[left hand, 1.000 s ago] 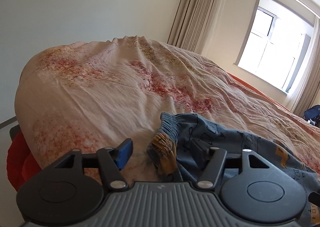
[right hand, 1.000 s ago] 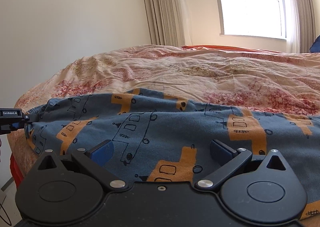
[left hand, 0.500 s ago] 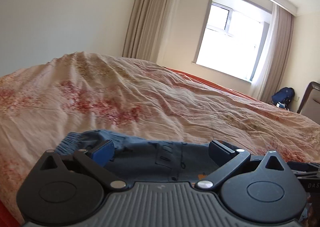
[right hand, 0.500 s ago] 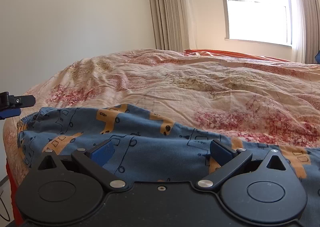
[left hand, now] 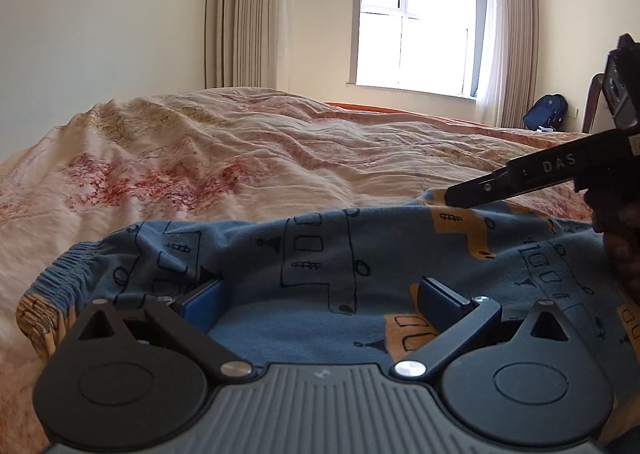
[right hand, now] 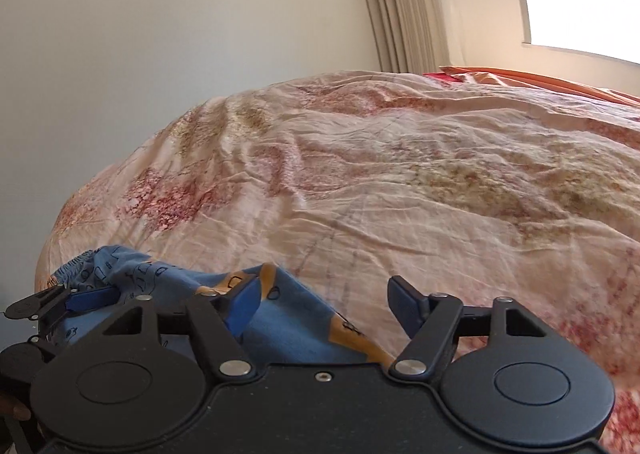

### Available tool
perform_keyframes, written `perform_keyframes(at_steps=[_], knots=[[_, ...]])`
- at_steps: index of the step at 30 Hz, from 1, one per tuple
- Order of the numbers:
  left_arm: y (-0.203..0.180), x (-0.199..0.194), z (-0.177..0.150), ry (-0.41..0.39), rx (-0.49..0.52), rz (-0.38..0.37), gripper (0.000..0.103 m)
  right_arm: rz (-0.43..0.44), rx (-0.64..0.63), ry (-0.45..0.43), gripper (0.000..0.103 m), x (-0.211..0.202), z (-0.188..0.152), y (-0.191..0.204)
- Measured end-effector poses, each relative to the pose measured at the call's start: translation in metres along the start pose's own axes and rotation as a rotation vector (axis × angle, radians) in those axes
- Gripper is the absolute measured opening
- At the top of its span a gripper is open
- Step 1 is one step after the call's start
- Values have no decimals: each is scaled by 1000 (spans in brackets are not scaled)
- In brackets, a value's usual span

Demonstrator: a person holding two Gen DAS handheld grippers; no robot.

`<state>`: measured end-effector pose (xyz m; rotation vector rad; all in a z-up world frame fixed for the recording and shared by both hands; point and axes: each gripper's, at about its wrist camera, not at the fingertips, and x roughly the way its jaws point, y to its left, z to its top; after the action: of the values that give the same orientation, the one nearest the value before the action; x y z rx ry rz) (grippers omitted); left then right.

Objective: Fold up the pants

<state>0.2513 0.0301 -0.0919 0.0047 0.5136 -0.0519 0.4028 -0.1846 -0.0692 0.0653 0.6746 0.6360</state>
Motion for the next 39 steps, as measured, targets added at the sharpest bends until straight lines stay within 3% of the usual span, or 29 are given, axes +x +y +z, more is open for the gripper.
perform_keyframes(at_steps=[3, 5, 6, 7, 12, 16, 18, 19, 21, 23, 25, 27, 33, 39], knots=[[3, -1, 0, 0, -14, -12, 102, 54, -49, 60, 59, 25, 6, 9], [5, 0, 0, 1, -20, -16, 102, 66, -79, 88, 40, 34, 8, 14], [5, 1, 0, 2, -20, -16, 102, 70, -87, 89, 13, 36, 8, 16], [4, 1, 0, 0, -18, -14, 102, 78, -91, 89, 2, 36, 9, 17], [5, 0, 0, 5, -27, -11, 102, 24, -146, 12, 1, 25, 14, 28], [4, -4, 4, 21, -35, -4, 102, -22, -161, 20, 1, 32, 14, 31], [3, -7, 8, 34, -45, -2, 102, -28, -159, 31, 9, 36, 9, 30], [3, -9, 10, 38, -56, -4, 102, -42, -151, 23, 26, 34, 7, 29], [3, -13, 13, 45, -82, -13, 102, -87, -130, -20, 44, 20, 1, 27], [-1, -15, 16, 50, -100, -26, 102, -114, -116, -64, 51, -3, -9, 23], [-8, -16, 19, 55, -99, -36, 103, -148, -94, -100, 69, -30, -23, 20], [-23, -17, 22, 54, -82, -59, 103, -171, -70, -131, 80, -60, -44, 15], [-71, -9, 30, 97, -61, -171, 103, -209, -23, -124, 91, -126, -106, -7], [-107, -4, 31, 123, -12, -187, 103, -323, 45, -154, 91, -171, -133, -54]])
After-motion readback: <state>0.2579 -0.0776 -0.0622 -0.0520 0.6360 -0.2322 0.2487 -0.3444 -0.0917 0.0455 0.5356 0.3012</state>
